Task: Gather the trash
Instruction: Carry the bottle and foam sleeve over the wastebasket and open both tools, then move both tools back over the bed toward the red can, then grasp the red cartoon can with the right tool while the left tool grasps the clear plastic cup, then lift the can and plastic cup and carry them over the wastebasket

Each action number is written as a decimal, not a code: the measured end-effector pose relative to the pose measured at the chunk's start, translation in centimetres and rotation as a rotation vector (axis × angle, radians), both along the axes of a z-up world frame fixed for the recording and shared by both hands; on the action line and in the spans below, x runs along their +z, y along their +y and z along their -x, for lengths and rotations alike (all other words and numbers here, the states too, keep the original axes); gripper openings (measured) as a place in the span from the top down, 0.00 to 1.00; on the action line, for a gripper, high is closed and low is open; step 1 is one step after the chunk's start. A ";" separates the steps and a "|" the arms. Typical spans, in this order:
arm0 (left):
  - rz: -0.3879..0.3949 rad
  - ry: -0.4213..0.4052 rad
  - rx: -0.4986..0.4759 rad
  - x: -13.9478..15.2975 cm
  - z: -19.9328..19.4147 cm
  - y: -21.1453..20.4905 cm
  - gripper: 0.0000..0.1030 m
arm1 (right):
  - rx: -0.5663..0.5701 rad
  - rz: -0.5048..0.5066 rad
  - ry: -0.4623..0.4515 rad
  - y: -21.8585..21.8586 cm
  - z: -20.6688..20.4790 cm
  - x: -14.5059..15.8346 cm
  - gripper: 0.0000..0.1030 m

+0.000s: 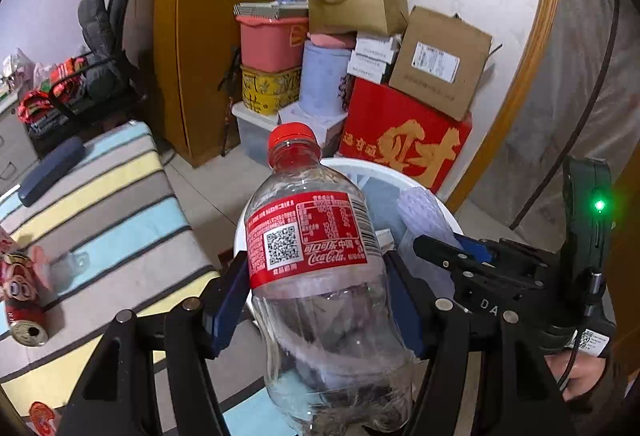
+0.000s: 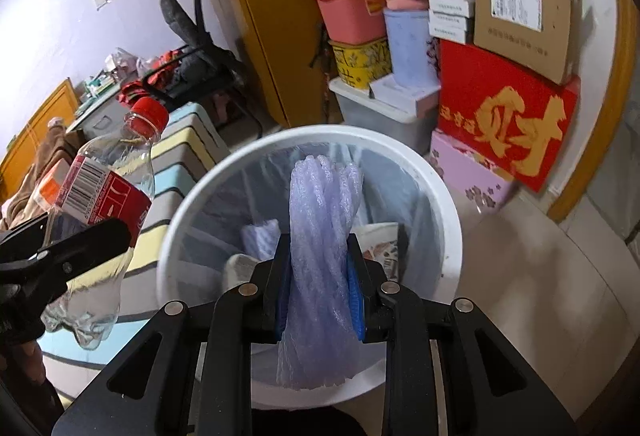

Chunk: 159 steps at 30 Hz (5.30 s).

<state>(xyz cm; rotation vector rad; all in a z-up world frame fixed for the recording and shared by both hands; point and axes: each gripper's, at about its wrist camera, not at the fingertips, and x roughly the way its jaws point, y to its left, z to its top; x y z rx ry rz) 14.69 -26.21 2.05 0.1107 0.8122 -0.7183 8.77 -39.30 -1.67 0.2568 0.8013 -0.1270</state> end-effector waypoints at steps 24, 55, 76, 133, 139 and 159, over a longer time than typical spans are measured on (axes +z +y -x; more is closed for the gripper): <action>0.002 0.012 0.015 -1.0 -1.4 -1.1 0.27 | -0.015 0.012 0.023 -0.9 -1.0 -0.6 0.38; 0.062 -0.061 0.218 1.5 1.1 12.1 0.27 | 0.090 0.023 -0.118 6.6 -0.2 3.1 0.38; 0.026 -0.085 0.457 0.5 2.7 24.4 0.26 | 0.267 0.018 -0.144 15.1 -2.3 3.8 0.38; 0.052 0.158 0.494 -7.5 -0.3 32.6 0.50 | 0.565 0.093 0.044 29.3 -12.2 -0.3 0.50; 0.058 0.162 0.498 -7.4 -0.6 32.7 0.49 | 0.562 0.077 0.043 29.3 -12.2 -0.4 0.50; 0.058 0.163 0.540 -7.2 -0.8 33.2 0.57 | 0.561 0.052 0.072 29.7 -11.9 -1.3 0.47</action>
